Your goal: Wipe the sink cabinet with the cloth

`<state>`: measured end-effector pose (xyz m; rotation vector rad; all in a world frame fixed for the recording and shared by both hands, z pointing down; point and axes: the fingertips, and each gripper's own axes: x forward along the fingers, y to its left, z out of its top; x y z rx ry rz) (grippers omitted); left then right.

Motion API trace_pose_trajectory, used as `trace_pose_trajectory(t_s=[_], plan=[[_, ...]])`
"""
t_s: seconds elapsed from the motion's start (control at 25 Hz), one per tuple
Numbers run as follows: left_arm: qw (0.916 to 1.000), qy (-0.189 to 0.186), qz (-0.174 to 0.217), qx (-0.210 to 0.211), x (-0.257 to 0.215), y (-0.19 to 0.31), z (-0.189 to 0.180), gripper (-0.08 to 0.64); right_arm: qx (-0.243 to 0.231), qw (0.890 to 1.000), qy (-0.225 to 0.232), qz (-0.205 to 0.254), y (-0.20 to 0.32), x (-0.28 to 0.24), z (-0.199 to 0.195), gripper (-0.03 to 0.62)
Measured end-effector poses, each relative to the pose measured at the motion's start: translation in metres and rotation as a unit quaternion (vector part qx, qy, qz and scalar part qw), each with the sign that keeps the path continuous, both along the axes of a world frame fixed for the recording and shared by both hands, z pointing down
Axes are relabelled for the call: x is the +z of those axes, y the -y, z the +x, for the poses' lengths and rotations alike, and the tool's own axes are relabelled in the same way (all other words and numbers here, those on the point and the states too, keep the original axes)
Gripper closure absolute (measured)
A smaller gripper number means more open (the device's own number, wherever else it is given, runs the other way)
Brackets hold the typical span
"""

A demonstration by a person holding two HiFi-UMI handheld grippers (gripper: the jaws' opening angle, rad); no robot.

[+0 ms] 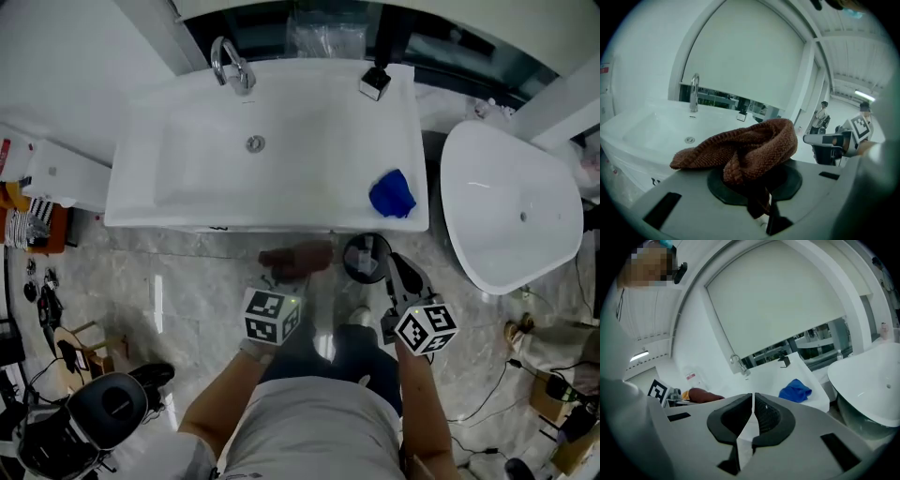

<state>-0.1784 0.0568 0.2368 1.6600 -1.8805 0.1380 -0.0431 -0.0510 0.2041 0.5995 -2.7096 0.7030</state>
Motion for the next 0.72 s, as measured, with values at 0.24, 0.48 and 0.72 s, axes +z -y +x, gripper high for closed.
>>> trace_pose_trajectory(t_s=[0.24, 0.48, 0.72], plan=[[0.9993, 0.015, 0.034, -0.001, -0.067, -0.004, -0.016, 0.493, -0.042, 0.998, 0.024, 0.032, -0.011, -0.066, -0.020, 0.561], [0.9969, 0.024, 0.075, -0.007, -0.131, -0.008, -0.024, 0.492, -0.069, 0.993, 0.056, 0.073, -0.018, -0.130, -0.034, 0.561], [0.9926, 0.048, 0.111, -0.011, -0.178, -0.011, -0.034, 0.492, -0.085, 0.988, 0.090, 0.089, -0.019, -0.176, -0.038, 0.561]])
